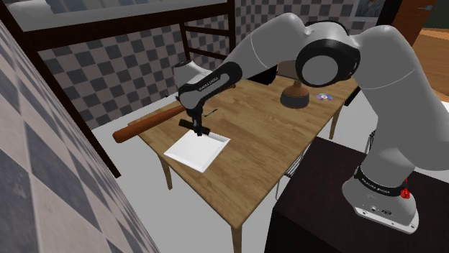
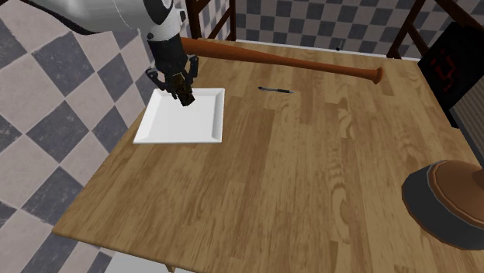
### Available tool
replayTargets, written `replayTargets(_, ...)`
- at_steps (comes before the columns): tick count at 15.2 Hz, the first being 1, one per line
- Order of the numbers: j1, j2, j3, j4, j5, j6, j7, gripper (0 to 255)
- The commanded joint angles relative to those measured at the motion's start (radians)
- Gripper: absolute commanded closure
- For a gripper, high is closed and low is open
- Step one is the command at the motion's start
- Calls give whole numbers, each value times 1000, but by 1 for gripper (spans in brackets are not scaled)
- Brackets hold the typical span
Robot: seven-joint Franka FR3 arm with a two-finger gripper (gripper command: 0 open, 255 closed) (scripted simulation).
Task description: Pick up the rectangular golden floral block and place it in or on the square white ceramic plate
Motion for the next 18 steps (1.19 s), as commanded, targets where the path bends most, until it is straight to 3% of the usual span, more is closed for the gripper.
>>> replayTargets(1,5,24,3,17,2,6,10,255)
replayTargets(13,-3,124,15,15,15,108,9,255)
replayTargets(18,-3,124,15,15,15,108,9,255)
